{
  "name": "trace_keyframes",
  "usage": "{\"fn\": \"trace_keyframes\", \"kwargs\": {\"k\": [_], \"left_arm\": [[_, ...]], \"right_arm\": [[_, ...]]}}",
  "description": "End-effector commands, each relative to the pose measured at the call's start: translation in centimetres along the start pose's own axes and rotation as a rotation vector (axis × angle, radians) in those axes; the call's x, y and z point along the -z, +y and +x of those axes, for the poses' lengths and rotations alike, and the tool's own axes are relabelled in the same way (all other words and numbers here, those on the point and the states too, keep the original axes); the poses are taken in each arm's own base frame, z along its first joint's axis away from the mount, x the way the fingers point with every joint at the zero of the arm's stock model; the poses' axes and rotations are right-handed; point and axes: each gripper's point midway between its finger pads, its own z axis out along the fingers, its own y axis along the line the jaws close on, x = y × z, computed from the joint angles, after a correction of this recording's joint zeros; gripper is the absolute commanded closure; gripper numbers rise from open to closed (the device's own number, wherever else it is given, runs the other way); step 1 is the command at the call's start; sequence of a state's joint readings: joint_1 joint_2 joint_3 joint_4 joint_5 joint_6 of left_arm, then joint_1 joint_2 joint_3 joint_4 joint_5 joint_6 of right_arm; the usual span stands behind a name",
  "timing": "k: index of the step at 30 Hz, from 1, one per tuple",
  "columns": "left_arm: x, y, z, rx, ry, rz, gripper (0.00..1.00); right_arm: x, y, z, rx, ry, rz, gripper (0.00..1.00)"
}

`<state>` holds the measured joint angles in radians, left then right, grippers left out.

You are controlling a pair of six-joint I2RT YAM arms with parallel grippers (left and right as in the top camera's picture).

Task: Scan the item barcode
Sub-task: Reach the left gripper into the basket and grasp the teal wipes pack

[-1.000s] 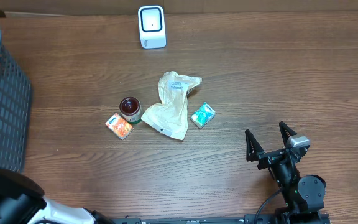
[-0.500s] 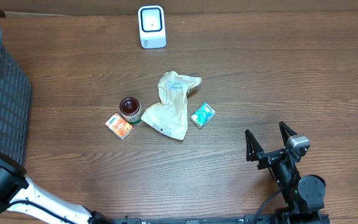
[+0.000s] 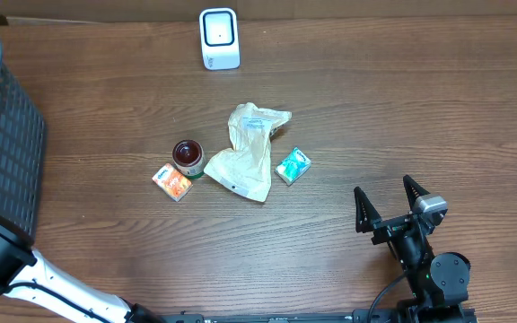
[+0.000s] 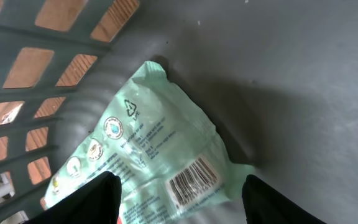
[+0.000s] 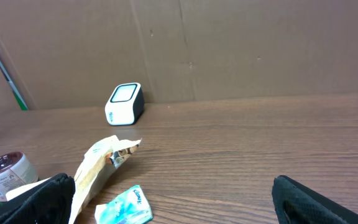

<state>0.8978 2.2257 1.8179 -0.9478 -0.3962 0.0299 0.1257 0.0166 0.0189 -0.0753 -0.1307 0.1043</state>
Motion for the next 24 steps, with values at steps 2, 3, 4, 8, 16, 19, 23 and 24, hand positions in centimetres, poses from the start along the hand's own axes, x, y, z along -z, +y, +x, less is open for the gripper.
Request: {"fn": "trace_keyframes", "kwargs": {"k": [2,3,4,8,16,19,23,24], "left_arm": [[-3.3,-0.7,1.3,-0.038,0.071,-0.019,0.47],[-3.6,-0.9,1.5,-0.038,0.081,-0.018,0.60],[-3.8,-1.0,1.6,-0.036,0.083,-0.015,0.66],[-3.4,-1.3,1.5,-0.028,0.080,0.003,0.96],[5.5,-1.6,-2.0,0.080,-0.108,0.114,0.96],[12.2,-1.6,-4.4,0.114,-0.268,0.180,0.96],[24.4,-1.4,-6.1,0.164,-0.533,0.295,0.96],[27.1,-1.5,-6.1,0.163,-0.589,0.332,0.96]], "right_arm": [[0.0,-0.1,0.3,0.001,0.002,0.001,0.00],[0.0,-0.1,0.3,0.001,0.002,0.002,0.00],[0.0,-0.1,0.3,0.001,0.002,0.002,0.00],[0.0,-0.1,0.3,0.001,0.002,0.002,0.00],[0.0,-0.1,0.3,0.001,0.002,0.001,0.00],[0.0,-0.1,0.3,0.001,0.002,0.002,0.00],[0.0,-0.1,0.3,0.001,0.002,0.002,0.00],[0.0,-0.1,0.3,0.001,0.002,0.002,0.00]]}}
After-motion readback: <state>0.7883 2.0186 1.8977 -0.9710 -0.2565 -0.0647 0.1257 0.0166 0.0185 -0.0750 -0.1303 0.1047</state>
